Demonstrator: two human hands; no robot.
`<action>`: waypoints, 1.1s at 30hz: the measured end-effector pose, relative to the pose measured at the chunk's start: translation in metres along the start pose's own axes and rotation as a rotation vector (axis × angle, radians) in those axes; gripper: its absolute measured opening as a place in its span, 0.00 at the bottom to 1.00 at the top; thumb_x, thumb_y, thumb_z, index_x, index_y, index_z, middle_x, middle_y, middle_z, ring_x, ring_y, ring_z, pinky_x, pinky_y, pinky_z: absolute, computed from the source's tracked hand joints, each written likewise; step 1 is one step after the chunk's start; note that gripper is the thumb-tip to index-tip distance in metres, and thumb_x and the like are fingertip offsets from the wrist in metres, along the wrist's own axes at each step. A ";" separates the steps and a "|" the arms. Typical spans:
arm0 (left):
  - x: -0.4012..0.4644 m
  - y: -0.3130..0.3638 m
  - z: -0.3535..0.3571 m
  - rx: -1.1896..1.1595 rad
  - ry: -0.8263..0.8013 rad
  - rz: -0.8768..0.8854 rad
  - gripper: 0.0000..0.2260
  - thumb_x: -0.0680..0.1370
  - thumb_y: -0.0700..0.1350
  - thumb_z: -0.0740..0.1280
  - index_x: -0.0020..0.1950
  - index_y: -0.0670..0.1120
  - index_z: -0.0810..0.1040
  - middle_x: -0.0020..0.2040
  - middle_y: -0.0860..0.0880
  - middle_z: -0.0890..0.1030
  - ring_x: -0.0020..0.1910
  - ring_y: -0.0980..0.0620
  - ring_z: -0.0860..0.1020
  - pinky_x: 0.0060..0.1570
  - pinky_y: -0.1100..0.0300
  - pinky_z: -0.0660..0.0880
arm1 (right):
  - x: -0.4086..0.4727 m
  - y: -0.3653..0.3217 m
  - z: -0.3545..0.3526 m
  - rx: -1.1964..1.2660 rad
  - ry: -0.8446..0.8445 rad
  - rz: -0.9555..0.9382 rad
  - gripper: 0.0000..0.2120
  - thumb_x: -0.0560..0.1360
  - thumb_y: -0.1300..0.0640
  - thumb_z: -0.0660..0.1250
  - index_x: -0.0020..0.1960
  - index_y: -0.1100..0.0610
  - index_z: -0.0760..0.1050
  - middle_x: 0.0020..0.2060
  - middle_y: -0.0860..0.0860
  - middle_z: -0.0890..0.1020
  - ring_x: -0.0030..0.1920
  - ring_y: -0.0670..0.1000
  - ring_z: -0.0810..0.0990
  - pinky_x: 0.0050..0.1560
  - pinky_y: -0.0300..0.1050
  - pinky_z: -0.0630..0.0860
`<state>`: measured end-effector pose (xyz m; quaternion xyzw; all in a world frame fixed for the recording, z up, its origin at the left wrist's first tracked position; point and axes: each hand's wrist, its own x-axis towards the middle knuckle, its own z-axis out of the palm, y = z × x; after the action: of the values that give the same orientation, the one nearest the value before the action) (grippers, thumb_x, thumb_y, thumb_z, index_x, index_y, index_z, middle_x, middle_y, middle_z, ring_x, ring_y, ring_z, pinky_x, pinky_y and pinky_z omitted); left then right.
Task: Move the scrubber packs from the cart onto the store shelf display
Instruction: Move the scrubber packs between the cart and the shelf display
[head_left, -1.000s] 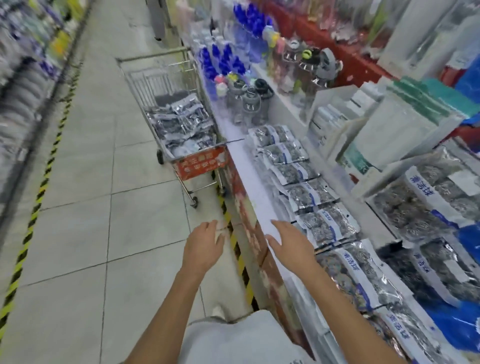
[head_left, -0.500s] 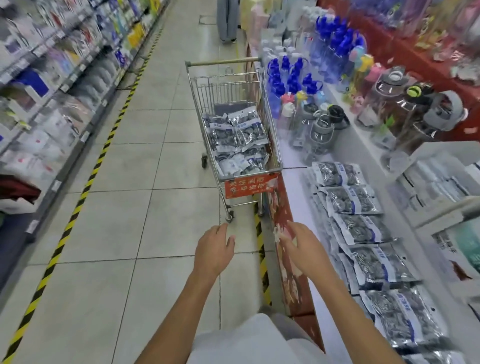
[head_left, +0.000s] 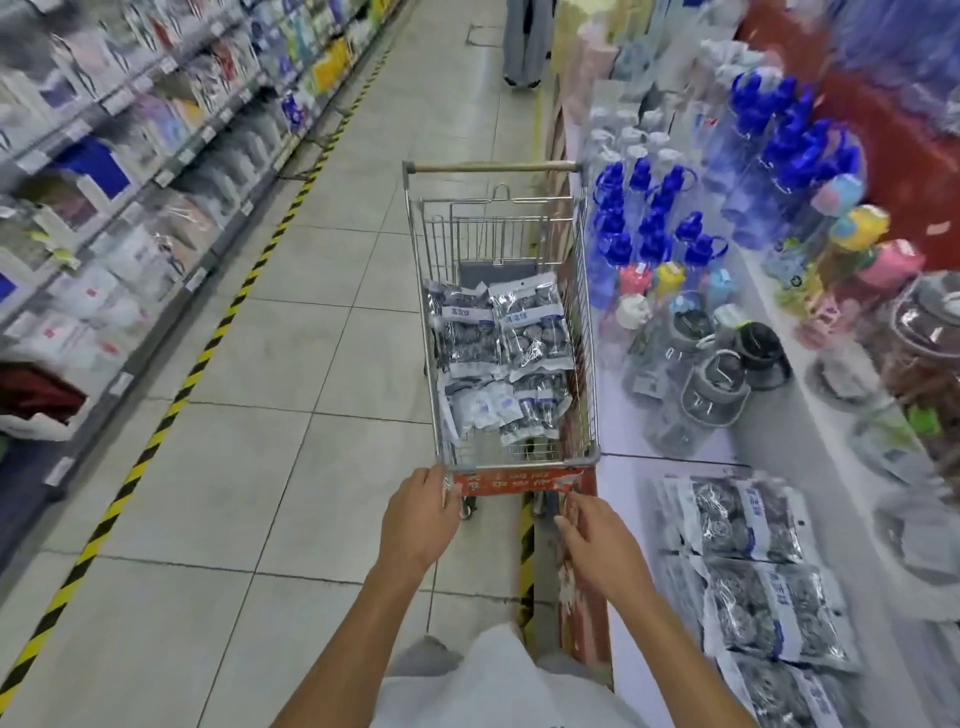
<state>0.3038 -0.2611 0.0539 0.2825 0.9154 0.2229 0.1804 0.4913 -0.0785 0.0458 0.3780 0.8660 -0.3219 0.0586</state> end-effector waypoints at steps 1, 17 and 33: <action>0.017 0.002 0.001 -0.019 -0.010 -0.017 0.19 0.85 0.52 0.59 0.74 0.46 0.72 0.65 0.44 0.78 0.62 0.44 0.77 0.60 0.51 0.75 | 0.018 -0.003 -0.008 -0.002 -0.013 -0.002 0.20 0.83 0.43 0.61 0.73 0.48 0.71 0.66 0.49 0.77 0.65 0.50 0.75 0.59 0.44 0.72; 0.295 -0.009 -0.009 -0.178 -0.231 -0.165 0.21 0.85 0.49 0.60 0.77 0.44 0.68 0.71 0.42 0.75 0.69 0.42 0.74 0.64 0.52 0.71 | 0.328 -0.100 -0.069 0.092 -0.042 0.110 0.24 0.85 0.49 0.62 0.77 0.58 0.67 0.65 0.55 0.79 0.52 0.52 0.80 0.51 0.43 0.74; 0.551 -0.028 0.074 -0.460 -0.292 -0.581 0.21 0.79 0.39 0.71 0.70 0.40 0.70 0.55 0.46 0.78 0.51 0.46 0.80 0.47 0.58 0.75 | 0.620 -0.032 -0.034 0.317 -0.040 0.487 0.26 0.82 0.53 0.68 0.75 0.57 0.65 0.65 0.52 0.77 0.59 0.55 0.79 0.62 0.52 0.76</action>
<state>-0.1015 0.0700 -0.1350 -0.0072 0.8482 0.3192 0.4225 0.0353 0.3085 -0.1247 0.5727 0.6874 -0.4372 0.0914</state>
